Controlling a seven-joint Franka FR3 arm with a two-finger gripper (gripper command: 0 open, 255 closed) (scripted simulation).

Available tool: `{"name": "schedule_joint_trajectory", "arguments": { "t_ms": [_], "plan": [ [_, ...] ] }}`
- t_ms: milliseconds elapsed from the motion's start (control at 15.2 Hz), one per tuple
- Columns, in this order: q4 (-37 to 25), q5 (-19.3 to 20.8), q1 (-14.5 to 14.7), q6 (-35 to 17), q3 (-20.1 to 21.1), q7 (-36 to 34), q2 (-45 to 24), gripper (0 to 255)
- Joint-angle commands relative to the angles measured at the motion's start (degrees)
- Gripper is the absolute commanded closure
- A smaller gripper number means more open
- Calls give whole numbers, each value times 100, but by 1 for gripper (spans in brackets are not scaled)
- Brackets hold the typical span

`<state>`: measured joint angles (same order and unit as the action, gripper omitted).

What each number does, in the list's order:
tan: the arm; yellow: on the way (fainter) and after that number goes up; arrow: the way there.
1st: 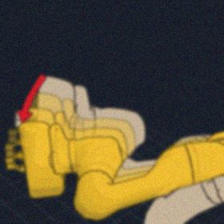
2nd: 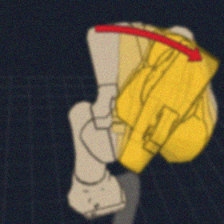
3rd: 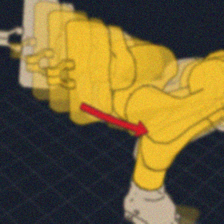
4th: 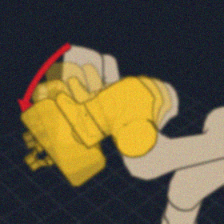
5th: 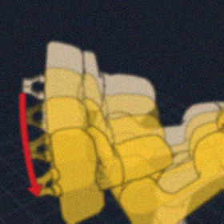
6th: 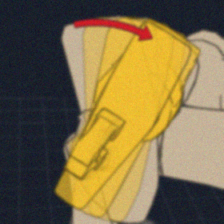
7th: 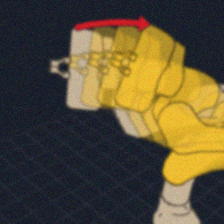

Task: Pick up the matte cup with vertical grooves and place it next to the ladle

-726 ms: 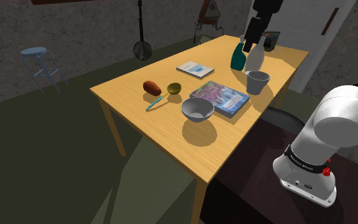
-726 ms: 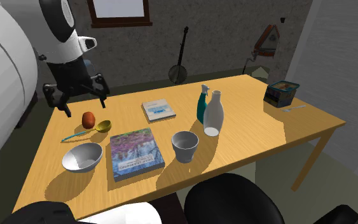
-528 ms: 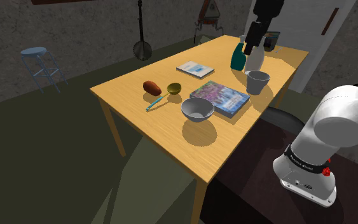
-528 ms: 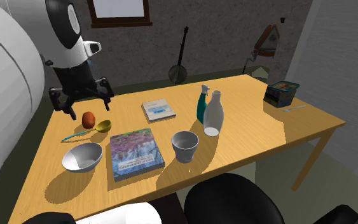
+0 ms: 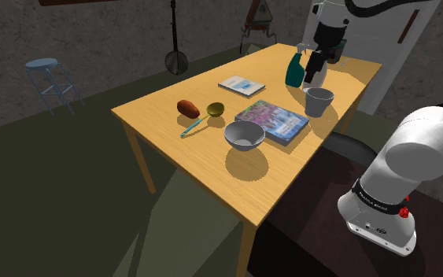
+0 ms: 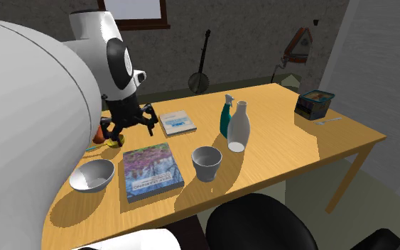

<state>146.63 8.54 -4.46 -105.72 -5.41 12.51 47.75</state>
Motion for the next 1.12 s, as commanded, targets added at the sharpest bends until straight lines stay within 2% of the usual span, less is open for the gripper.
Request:
{"name": "schedule_joint_trajectory", "arguments": {
  "t_ms": [0,528,1056],
  "plan": [
    [219,182,-107,-335,-168,139,-87,0],
    [737,928,-588,-1757,-936,696,-839,0],
    [721,1514,-965,-3339,-1758,1215,-2217,0]
  ]
}}
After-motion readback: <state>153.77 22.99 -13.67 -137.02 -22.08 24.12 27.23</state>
